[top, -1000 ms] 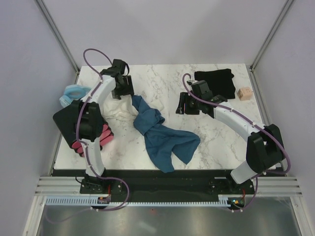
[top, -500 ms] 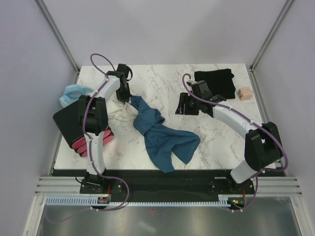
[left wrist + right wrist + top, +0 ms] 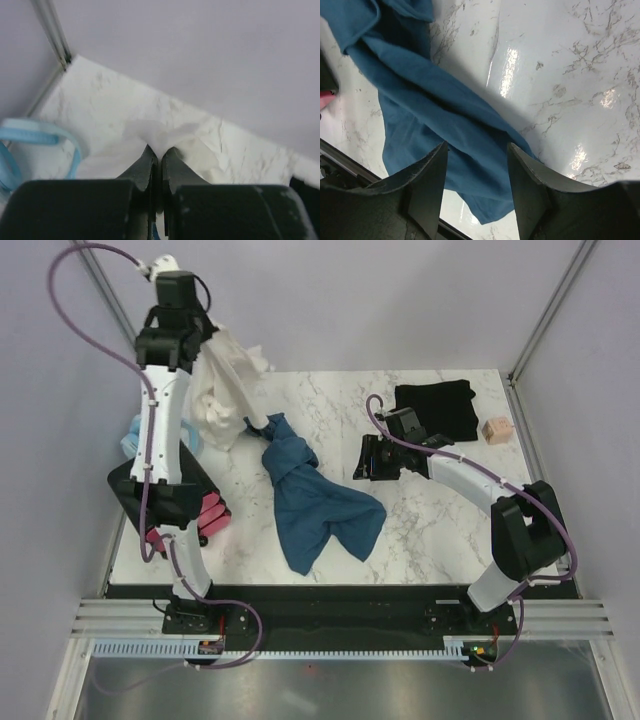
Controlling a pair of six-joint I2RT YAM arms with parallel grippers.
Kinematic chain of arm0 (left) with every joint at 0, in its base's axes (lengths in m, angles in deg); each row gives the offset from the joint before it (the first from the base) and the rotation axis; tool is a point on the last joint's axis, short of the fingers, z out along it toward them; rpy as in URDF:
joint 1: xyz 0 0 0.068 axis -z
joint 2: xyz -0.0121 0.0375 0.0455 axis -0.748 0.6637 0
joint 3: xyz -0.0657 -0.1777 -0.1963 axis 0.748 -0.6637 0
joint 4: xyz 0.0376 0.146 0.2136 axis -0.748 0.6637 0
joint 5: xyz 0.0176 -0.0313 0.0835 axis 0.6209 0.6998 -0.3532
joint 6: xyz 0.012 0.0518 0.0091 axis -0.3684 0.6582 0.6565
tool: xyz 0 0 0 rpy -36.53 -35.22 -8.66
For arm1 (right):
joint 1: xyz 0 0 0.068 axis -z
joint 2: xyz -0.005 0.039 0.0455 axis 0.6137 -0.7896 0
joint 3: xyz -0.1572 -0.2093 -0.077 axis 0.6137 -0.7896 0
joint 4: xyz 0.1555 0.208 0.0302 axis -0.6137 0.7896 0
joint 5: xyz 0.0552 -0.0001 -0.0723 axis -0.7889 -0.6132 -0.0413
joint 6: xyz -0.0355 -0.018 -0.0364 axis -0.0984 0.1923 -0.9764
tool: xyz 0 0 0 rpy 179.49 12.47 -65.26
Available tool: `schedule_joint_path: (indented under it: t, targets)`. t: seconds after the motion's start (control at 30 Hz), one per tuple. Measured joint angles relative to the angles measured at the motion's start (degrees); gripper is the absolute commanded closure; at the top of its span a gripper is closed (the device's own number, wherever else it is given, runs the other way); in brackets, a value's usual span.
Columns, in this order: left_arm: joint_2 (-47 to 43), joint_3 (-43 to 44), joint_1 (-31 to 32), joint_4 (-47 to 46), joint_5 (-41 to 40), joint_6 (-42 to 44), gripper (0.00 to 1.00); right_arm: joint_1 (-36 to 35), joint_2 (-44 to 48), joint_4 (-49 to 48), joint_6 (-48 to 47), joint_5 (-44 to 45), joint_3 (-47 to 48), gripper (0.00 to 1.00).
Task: Fold and stack the t-shirts
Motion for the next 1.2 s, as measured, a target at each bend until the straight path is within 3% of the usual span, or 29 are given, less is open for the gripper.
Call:
schedule_joint_path:
  t: [0.1,0.3,0.8,0.87,0.93,1.2]
  targets:
    - [-0.98,6.25,-5.20,-2.36,-0.74,0.00,0.98,0.00,0.02,-0.15,0.02,-0.55,-0.37,0.41]
    - [-1.73,7.17,-15.12,-4.79,0.24,-0.04,0.98,0.00,0.02,-0.24,0.35,-2.03,-1.51,0.43]
    - [14.84,1.66,-16.09,-7.45,1.11,-3.26,0.98,0.00,3.26,-0.87,1.92,-4.22,-7.45,0.37]
    - [15.85,-0.66,-16.17,-8.00,1.64,-3.67,0.87,0.00,4.35,-0.28,1.75,-4.00,-7.65,0.36]
    - [16.17,-3.10,-16.20,-8.26,3.13,-3.96,0.61,0.00,5.18,-0.22,1.42,-3.65,-7.48,0.36]
    - [15.63,-12.50,-15.65,-8.96,13.33,-4.81,0.55,0.00,3.34,2.71,-1.18,-2.60,2.78,0.36]
